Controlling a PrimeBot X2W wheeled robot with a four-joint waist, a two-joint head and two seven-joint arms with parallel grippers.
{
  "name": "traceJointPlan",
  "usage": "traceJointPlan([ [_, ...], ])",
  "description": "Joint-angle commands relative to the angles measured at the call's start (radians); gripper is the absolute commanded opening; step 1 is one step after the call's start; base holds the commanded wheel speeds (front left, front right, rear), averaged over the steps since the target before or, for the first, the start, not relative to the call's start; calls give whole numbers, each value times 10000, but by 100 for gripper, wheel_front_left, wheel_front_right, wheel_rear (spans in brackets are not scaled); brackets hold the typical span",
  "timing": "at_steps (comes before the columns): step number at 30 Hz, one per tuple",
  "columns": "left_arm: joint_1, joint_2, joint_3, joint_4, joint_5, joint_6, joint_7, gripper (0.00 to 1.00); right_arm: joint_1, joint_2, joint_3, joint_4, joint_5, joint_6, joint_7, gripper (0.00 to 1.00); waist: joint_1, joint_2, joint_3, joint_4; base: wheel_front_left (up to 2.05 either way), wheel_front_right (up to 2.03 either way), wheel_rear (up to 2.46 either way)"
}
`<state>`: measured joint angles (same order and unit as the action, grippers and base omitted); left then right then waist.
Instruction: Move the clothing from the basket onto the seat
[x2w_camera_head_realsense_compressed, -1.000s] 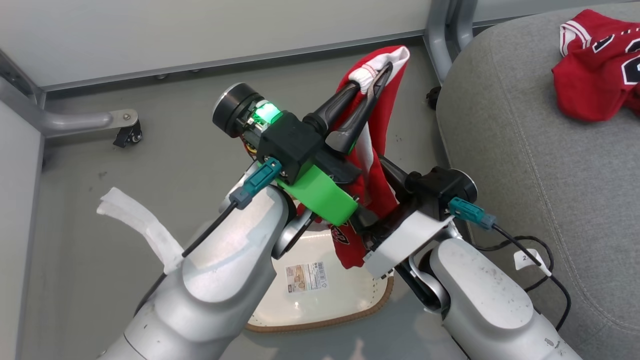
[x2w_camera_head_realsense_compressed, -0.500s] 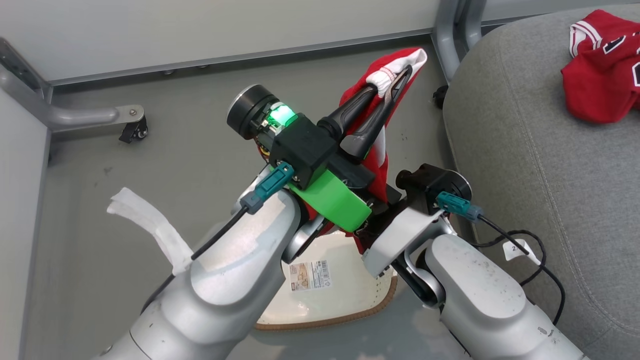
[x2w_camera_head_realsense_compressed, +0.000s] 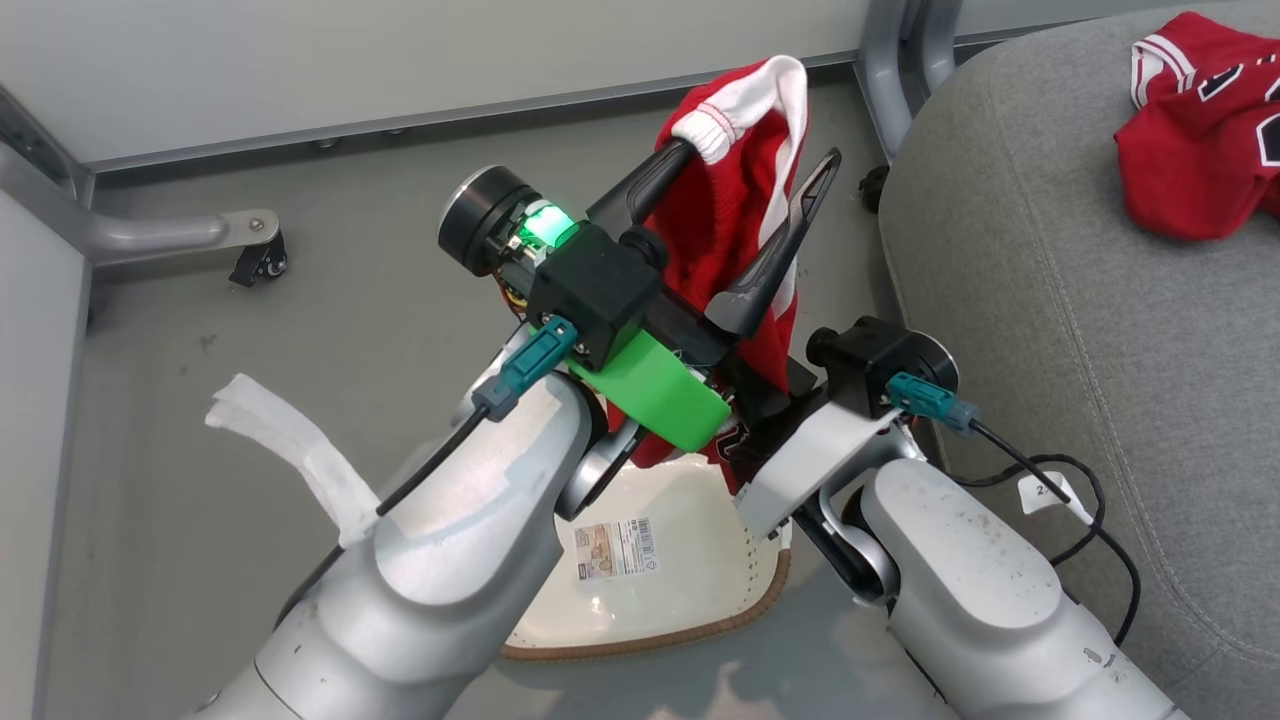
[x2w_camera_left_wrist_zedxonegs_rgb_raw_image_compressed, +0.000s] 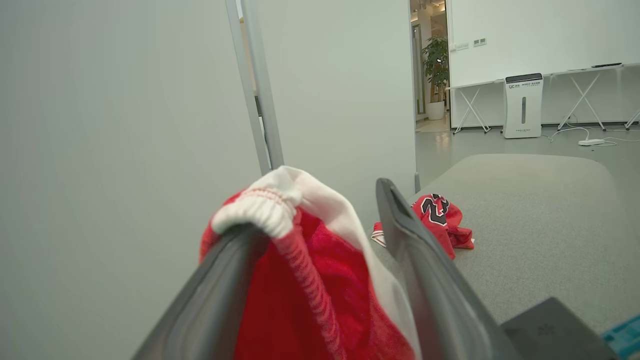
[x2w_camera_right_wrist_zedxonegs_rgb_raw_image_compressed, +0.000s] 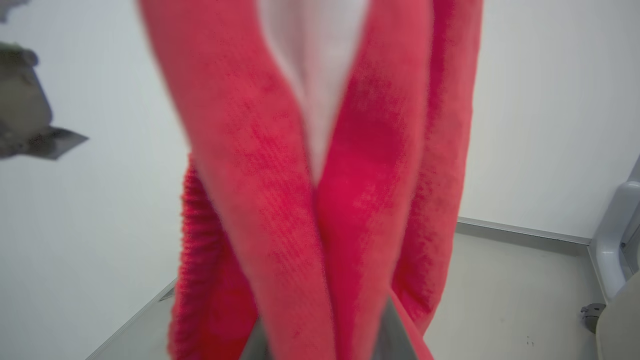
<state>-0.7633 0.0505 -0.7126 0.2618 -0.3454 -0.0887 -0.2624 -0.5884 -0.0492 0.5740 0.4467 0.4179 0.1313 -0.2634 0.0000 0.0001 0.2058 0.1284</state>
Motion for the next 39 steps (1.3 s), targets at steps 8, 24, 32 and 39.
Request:
traceJointPlan([
  [8,297,2,-184,348,151,-76,-23,100,-195,-27,-360,-91,-80,-11,-19,0,0,-1,10,-7,0,0,0],
  [24,1054,6,-987,650,220,-234,-23,100,-483,-25,-2631,171,-874,-11,-19,0,0,-1,-40,-210,0,0,0],
  [32,1352,59,-740,693,392,-183,-22,100,-6,-30,-3874,-32,-1927,-11,-19,0,0,-1,-183,-543,0,0,0],
  [39,1743,457,-93,529,654,-104,-22,100,719,-58,-4817,-632,-2710,-11,-20,0,0,-1,-240,-1237,0,0,0],
])
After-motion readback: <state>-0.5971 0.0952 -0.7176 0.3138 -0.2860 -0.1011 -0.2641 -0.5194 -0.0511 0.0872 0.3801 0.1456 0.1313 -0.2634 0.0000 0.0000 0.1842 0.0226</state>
